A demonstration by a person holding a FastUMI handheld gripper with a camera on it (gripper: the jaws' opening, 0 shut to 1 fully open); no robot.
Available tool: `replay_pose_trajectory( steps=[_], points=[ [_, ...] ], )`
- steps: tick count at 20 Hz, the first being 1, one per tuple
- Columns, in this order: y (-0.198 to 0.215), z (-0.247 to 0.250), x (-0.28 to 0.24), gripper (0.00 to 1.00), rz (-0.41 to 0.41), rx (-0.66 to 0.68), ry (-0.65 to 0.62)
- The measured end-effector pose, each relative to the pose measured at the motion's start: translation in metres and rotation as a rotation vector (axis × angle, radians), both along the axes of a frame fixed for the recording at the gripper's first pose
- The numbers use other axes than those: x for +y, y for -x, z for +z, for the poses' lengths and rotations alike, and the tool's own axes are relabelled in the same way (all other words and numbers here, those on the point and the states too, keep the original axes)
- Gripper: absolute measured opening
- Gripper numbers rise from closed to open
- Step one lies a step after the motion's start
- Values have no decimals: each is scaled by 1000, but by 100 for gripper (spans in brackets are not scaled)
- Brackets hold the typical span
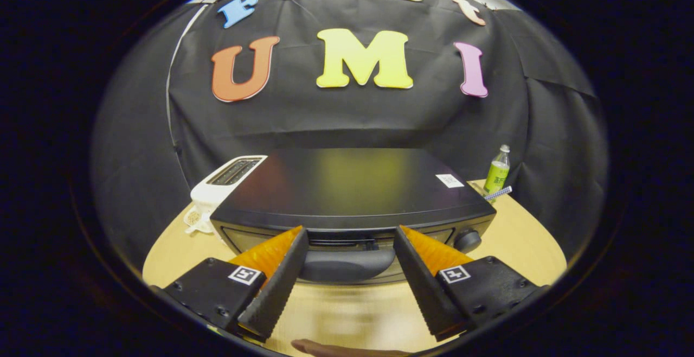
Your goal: Open the toaster oven, put the food inside, and close the toaster oven door.
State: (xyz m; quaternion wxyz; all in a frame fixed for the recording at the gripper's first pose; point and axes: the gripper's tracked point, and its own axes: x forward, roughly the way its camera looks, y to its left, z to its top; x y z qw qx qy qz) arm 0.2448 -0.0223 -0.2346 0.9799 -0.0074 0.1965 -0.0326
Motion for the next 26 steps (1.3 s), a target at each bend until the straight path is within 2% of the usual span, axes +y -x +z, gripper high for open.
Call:
replay_pose_trajectory(
  steps=[6,11,18,22,23,26],
  points=[
    [55,-23,1,100,45,30,9],
    [98,-62,-1,100,24,39,43],
    [123,-103,-1,100,35,55,-76],
    [128,-139,-2,100,27,153,-153],
    [126,-131,0,100,41,110,-159],
    [140,-139,7,100,132,159,-197]
  ],
)
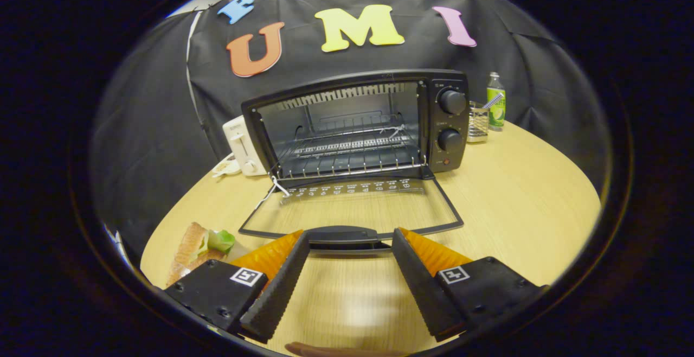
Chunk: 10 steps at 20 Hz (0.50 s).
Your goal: Open the toaster oven, put the food inside, and close the toaster oven door.
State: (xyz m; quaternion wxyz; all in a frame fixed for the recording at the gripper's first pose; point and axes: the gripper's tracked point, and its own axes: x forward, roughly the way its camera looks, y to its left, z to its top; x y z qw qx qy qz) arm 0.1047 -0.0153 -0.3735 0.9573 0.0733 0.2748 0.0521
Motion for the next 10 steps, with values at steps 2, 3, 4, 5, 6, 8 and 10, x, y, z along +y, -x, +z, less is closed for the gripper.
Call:
replay_pose_trajectory(
  steps=[2,3,4,5,6,8,10],
  points=[
    [13,8,6,100,67,26,-89],
    [16,15,7,100,98,25,-117],
    [19,21,7,100,121,35,-144],
    [25,28,11,100,155,51,-189],
    [32,38,22,100,206,73,-260],
    [54,54,47,99,304,141,-409],
    [67,65,65,98,364,199,-526]
  ],
)
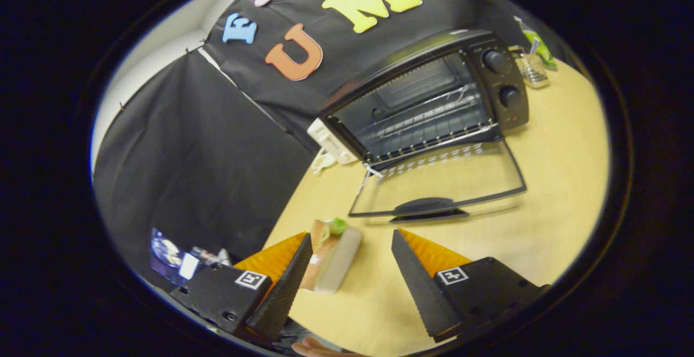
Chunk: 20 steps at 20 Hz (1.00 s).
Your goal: Open the toaster oven, put the food inside, and close the toaster oven door.
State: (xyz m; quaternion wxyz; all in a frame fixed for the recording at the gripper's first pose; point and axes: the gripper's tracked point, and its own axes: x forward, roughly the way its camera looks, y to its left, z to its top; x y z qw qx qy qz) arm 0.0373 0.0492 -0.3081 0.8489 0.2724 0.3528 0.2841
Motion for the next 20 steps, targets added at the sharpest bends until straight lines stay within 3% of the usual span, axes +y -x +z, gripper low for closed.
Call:
replay_pose_trajectory(
  steps=[7,10,15,20],
  points=[
    [14,-22,42,89,124,218,-31],
    [2,-34,48,81,110,294,11],
    [4,-37,54,44,100,365,-14],
    [11,-25,54,36,87,361,-53]
  ],
)
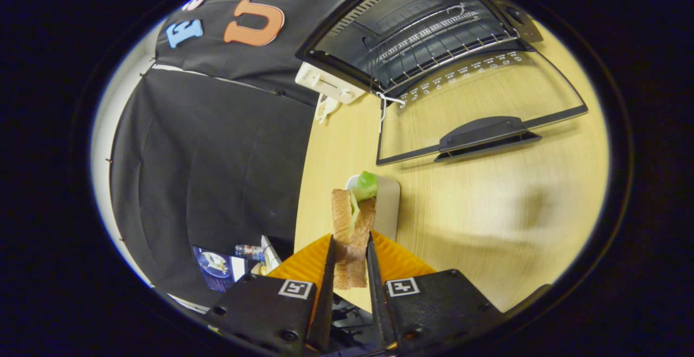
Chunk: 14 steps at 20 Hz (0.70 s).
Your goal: Open the toaster oven, put the food inside, and close the toaster oven door.
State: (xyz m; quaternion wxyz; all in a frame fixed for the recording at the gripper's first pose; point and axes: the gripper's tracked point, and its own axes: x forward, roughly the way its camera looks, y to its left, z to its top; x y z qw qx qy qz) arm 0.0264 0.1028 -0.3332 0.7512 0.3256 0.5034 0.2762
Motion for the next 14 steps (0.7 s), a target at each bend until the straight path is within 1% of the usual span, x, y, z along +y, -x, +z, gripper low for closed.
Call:
replay_pose_trajectory(
  steps=[4,6,8,9,12,13,14],
  points=[
    [13,24,-1,35,6,-26,-86],
    [16,39,-5,35,-13,-27,-156],
    [13,51,-12,35,-61,-43,-218],
    [9,55,-19,35,-99,-64,-236],
    [-17,62,-44,35,-234,-164,-262],
    [-21,63,-53,35,-268,-188,-269],
    [-24,65,-59,35,-283,-210,-276]
  ],
)
